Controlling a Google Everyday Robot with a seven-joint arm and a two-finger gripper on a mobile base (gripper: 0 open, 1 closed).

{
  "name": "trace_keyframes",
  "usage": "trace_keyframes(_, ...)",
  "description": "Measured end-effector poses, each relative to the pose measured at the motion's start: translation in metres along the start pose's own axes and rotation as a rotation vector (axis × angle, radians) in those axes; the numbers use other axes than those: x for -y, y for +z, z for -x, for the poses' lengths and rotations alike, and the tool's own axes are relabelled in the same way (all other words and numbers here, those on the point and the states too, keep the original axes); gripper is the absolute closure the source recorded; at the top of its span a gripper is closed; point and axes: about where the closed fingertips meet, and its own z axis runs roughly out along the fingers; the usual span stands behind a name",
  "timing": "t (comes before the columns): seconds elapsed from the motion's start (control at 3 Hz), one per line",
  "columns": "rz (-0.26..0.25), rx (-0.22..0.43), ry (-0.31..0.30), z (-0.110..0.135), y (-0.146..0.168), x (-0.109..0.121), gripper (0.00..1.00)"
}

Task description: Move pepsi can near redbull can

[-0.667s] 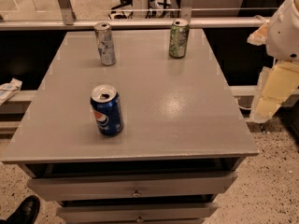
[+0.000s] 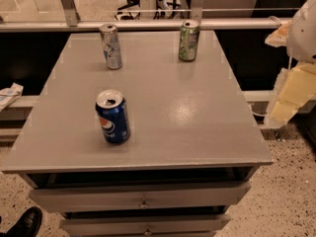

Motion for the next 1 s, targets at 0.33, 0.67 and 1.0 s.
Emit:
trace_keyframes(0.33,0.013,0.108,0.06,0.012,0.004,-0.007,0.0)
trace_keyframes(0.67,0.037,0.27,0.105,0.036,0.019,-0.014,0.0)
trace_keyframes(1.0,0.058,0.416,0.131,0.061,0.031,-0.02,0.0)
